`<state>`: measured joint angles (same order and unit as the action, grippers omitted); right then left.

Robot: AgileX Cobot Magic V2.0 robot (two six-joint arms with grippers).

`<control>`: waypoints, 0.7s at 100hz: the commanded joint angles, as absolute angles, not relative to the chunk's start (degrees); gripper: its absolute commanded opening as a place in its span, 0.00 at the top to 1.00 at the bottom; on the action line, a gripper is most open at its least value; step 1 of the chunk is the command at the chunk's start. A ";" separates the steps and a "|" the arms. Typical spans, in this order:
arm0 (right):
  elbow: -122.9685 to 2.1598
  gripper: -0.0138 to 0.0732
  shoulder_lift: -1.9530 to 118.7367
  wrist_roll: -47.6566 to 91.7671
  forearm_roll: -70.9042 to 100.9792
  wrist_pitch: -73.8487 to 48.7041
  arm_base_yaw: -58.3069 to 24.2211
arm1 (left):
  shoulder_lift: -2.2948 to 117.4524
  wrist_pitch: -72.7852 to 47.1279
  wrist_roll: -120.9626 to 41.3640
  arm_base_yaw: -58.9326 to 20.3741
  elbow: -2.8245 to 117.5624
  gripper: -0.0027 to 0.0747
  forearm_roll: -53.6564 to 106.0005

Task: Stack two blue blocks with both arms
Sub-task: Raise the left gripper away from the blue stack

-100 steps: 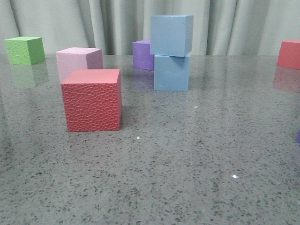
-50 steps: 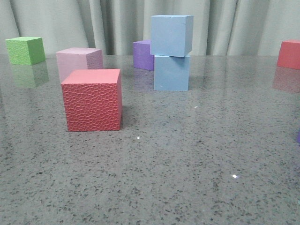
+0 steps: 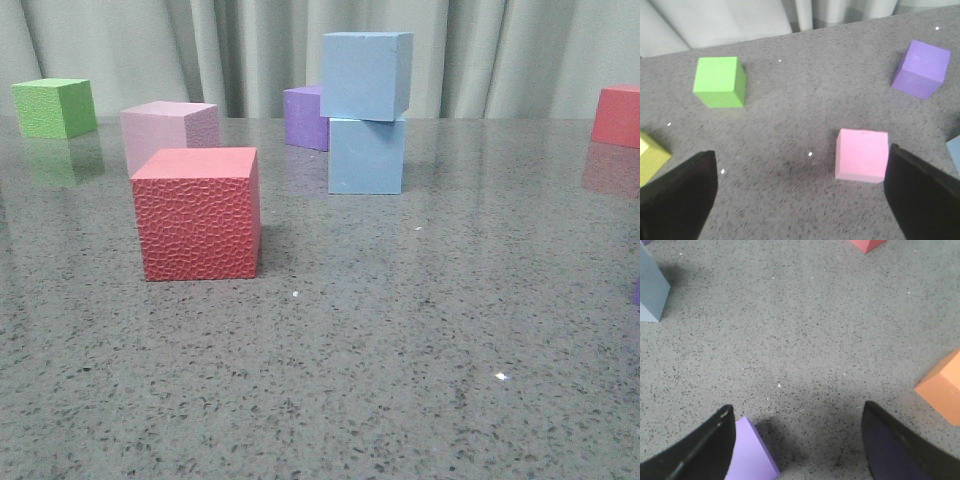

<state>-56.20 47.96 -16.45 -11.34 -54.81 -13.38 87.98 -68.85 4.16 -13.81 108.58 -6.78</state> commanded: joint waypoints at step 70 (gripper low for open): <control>-57.56 0.23 47.50 -16.14 -12.26 -51.73 -13.07 | 48.92 -48.45 12.79 -13.25 57.88 0.14 -8.35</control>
<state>-56.20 47.96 -16.45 -11.34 -54.81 -13.38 52.31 -53.19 10.06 -13.46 60.15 -7.11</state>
